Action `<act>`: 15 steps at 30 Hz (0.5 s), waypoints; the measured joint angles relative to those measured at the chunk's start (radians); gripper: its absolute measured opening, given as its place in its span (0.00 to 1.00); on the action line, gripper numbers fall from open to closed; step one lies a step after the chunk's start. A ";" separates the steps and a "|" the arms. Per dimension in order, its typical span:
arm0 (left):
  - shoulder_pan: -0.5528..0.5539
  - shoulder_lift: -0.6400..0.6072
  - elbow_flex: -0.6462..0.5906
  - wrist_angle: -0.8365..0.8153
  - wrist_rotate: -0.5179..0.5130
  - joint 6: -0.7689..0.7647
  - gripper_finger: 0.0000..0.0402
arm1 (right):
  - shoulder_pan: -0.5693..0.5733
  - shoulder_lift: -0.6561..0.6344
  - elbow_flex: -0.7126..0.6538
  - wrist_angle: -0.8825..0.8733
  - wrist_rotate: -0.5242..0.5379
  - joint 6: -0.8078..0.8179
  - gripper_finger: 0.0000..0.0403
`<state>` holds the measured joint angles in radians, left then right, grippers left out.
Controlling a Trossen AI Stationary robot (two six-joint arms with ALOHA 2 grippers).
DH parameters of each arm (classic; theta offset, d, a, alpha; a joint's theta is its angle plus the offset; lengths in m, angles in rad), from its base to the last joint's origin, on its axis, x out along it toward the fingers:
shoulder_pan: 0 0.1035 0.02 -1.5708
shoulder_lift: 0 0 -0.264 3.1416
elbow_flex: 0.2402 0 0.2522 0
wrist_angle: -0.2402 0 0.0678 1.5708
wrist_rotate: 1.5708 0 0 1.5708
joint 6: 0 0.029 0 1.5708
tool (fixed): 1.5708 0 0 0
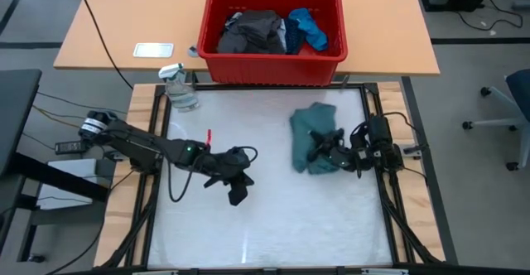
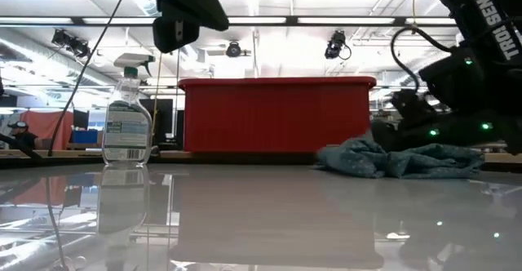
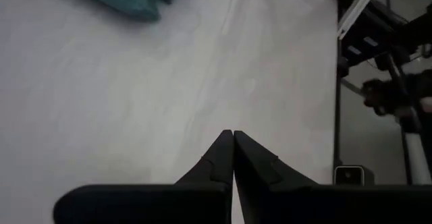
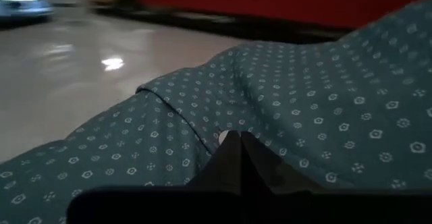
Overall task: Fold laundry
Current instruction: Fold the green shirt
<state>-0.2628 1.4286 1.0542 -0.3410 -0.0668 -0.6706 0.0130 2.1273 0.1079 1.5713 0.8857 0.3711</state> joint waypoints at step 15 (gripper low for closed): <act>-0.017 -0.056 0.000 -0.040 -0.025 -0.049 0.03 | -0.010 -0.099 -0.109 -0.115 0.112 0.066 0.02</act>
<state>-0.2794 1.3729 1.0542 -0.3808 -0.0917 -0.7195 0.0032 2.0281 -0.0010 1.4566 0.9976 0.4367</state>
